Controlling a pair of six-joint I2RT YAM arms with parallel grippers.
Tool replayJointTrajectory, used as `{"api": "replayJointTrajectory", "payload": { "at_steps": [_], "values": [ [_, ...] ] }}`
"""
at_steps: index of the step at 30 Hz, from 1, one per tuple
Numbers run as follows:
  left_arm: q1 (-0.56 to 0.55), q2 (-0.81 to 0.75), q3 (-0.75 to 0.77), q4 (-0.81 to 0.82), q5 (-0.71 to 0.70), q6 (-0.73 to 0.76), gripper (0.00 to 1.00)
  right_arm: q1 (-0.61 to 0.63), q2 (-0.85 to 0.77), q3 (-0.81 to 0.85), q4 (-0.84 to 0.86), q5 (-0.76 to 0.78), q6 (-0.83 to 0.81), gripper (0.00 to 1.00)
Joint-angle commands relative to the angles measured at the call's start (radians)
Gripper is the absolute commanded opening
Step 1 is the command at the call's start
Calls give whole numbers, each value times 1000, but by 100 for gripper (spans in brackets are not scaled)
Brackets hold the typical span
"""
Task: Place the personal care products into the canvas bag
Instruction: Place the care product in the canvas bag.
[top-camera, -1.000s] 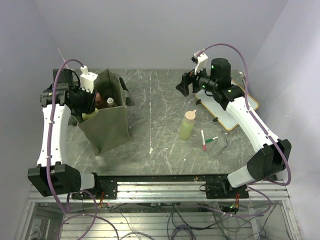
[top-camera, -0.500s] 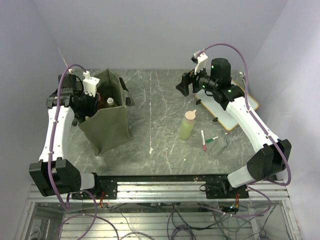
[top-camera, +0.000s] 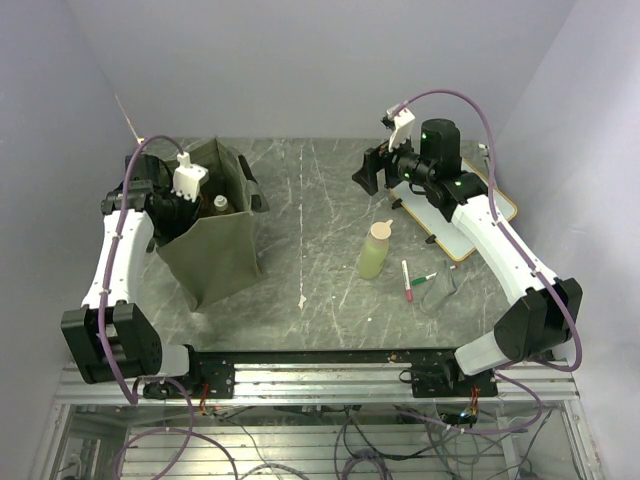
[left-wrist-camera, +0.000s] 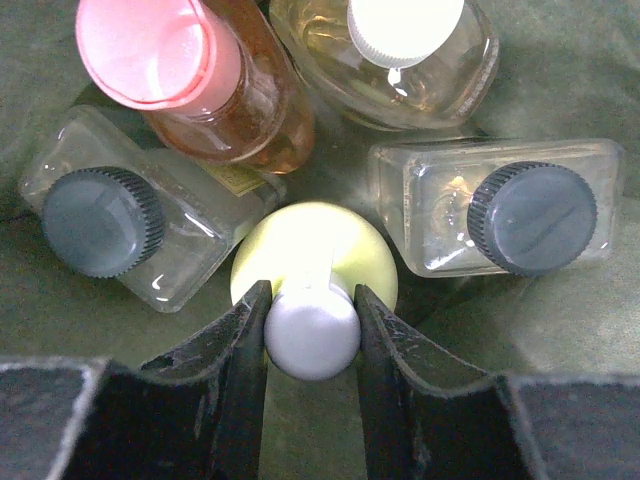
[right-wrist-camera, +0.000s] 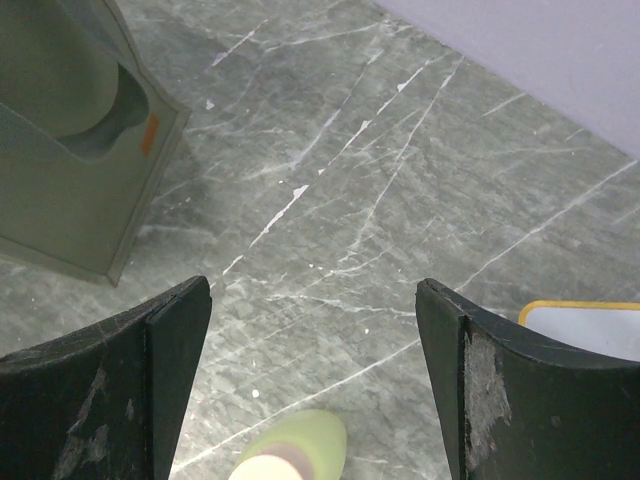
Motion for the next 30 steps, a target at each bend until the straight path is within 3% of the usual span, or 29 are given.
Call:
{"api": "replayJointTrajectory", "payload": {
  "at_steps": [1, 23, 30],
  "values": [
    [9, 7, 11, 109, 41, 52, 7, 3, -36, -13, 17, 12, -11, 83],
    [-2, 11, -94, 173, 53, 43, 18, 3, -82, -66, 4, 40, -39, 84],
    [-2, -23, -90, 223, 28, 32, 7, 3, -79, -65, 6, 36, -39, 84]
  ]
}}
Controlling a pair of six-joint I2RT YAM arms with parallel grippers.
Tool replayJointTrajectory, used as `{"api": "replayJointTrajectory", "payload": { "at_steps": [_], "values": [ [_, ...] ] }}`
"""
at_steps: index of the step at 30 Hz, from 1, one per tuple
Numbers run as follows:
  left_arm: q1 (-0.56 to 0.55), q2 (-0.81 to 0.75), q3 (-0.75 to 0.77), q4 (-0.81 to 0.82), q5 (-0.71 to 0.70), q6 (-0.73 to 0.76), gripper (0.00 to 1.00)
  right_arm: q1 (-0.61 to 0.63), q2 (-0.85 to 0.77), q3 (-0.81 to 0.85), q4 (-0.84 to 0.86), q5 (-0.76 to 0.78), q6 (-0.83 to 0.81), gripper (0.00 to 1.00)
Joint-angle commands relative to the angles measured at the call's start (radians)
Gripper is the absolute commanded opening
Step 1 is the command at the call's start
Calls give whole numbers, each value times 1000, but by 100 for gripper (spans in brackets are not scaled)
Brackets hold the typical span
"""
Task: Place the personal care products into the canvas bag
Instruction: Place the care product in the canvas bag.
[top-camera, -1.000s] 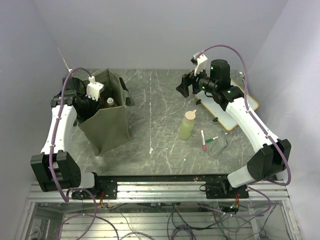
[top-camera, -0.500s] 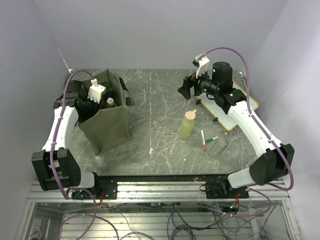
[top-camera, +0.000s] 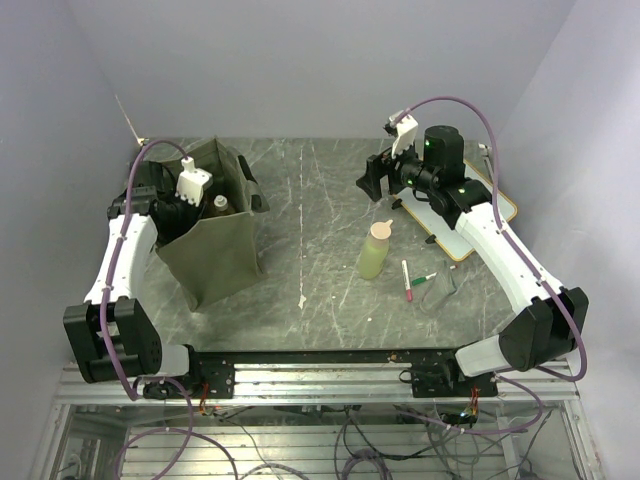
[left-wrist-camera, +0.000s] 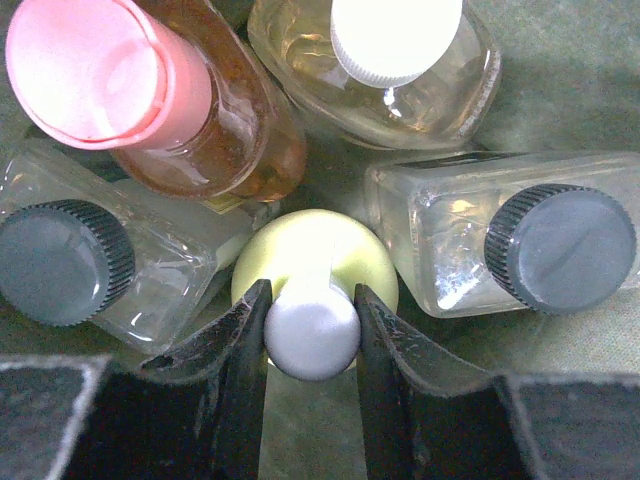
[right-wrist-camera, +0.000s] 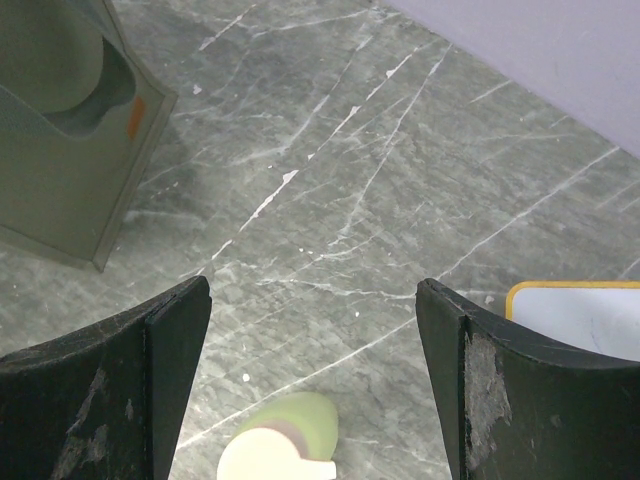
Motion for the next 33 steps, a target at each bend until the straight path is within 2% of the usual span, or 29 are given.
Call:
{"api": "replayJointTrajectory", "payload": {
  "at_steps": [1, 14, 21, 33],
  "values": [
    [-1, -42, -5, 128, -19, -2, 7, 2, -21, -1, 7, 9, -11, 84],
    [-2, -87, -2, 235, -78, -26, 7, 3, -31, -14, 5, 16, -18, 84],
    [-1, -81, -30, 237, -69, -28, 8, 2, -31, -17, 3, 17, -22, 84],
    [-2, -60, 2, 172, -20, -35, 47, 1, -45, -32, -26, 20, -83, 85]
  ]
}}
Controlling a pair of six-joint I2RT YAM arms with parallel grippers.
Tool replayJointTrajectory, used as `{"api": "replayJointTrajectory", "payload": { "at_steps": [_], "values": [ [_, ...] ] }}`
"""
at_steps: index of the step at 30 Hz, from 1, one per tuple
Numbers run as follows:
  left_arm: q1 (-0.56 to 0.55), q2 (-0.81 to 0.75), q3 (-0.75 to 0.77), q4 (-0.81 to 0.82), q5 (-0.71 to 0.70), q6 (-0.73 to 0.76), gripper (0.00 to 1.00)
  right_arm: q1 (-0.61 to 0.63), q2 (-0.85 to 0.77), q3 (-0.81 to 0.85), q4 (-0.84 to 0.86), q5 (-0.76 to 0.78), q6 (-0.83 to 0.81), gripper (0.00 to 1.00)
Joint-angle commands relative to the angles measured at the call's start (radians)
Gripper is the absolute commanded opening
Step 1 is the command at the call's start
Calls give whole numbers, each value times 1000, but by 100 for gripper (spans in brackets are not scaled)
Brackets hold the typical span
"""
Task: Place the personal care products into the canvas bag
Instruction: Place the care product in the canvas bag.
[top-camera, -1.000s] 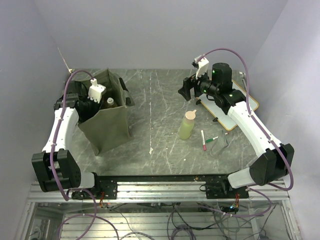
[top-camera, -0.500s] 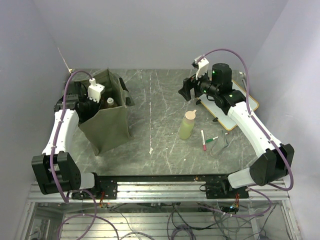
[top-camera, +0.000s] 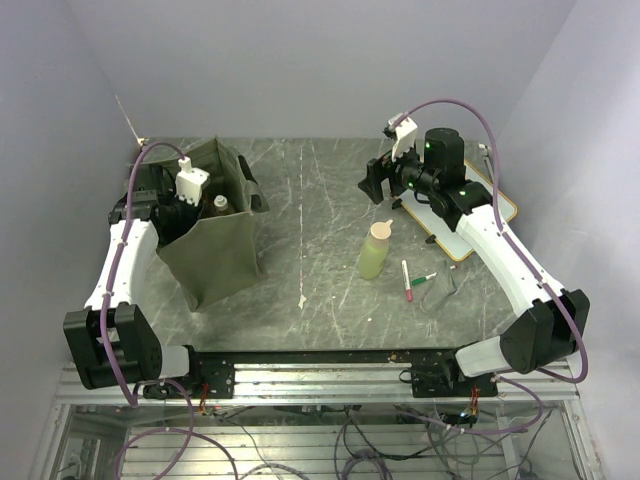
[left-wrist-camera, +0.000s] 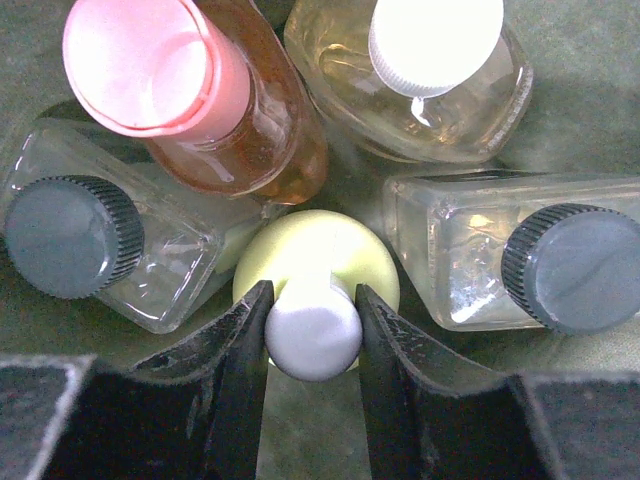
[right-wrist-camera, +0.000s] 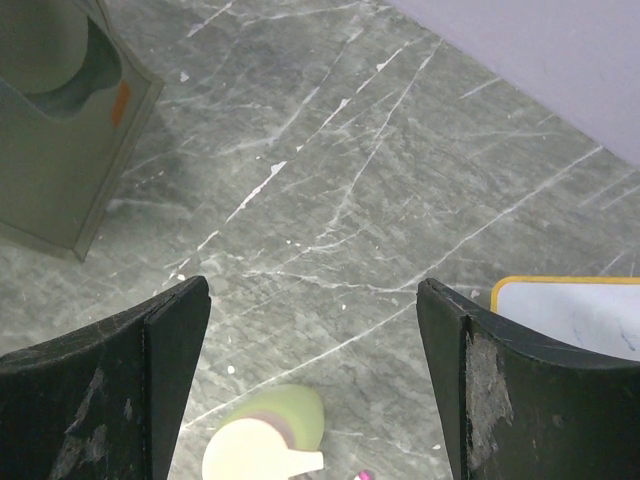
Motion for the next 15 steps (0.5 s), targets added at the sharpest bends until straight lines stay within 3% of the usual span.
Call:
{"api": "replayJointTrajectory", "payload": {
  "at_steps": [1, 8, 11, 15],
  "values": [
    [2, -28, 53, 95, 30, 16, 49, 3, -37, -22, -28, 4, -62, 85],
    [1, -51, 131, 70, 59, 7, 83, 2, -49, -5, -120, -26, -220, 98],
    [2, -50, 188, 50, 66, -9, 90, 2, -31, 36, -202, -40, -291, 100],
    [2, -41, 278, 24, 88, -45, 93, 2, -10, 87, -356, -78, -428, 100]
  ]
}}
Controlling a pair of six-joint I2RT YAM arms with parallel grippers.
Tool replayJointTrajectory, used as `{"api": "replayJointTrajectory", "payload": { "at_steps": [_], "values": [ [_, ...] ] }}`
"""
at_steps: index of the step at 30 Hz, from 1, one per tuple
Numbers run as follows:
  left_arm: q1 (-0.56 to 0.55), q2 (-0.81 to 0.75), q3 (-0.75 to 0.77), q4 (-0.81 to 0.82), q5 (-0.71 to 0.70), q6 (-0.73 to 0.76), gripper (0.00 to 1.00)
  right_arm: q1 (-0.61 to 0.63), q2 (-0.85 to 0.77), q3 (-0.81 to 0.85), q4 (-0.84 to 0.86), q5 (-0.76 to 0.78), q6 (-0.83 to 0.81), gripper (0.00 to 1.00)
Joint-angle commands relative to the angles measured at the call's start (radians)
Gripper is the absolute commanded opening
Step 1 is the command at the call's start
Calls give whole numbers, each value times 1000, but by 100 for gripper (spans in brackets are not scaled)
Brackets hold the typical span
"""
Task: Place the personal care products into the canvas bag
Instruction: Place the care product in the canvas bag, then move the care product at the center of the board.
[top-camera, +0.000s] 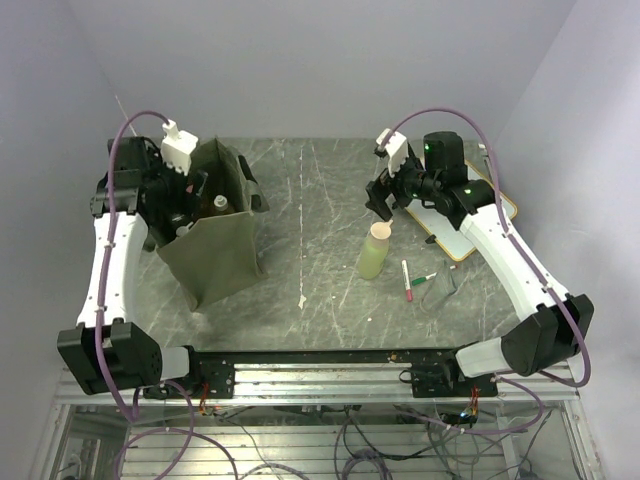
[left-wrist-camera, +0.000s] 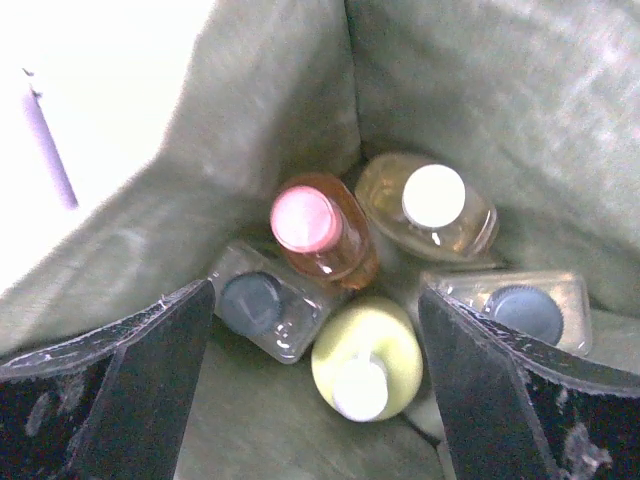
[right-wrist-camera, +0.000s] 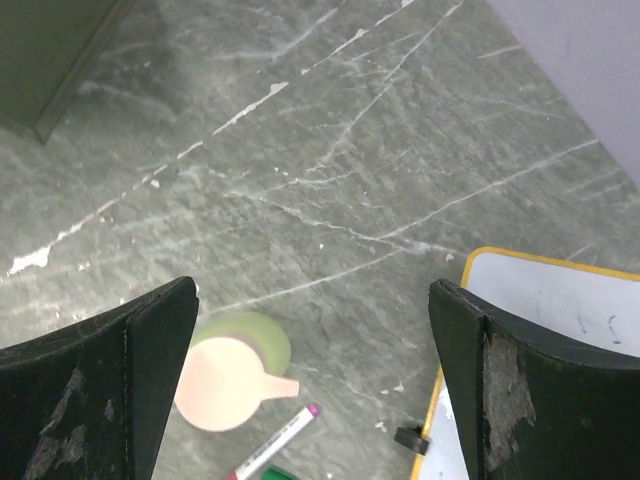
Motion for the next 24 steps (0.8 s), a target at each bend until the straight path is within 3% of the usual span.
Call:
{"api": "replayJointTrajectory", "payload": {
  "at_steps": [1, 11, 19, 24],
  "values": [
    [2, -15, 111, 3, 60, -49, 93, 3, 9, 76, -199, -57, -215, 100],
    [-3, 8, 321, -45, 298, -131, 87, 14, 79, 154, -503, -92, -532, 100],
    [-67, 20, 388, -146, 370, -81, 87, 126, 121, 103, -498, -18, -582, 100],
    [-88, 19, 395, -207, 409, -17, 86, 133, 150, 86, -493, 23, -603, 98]
  ]
}}
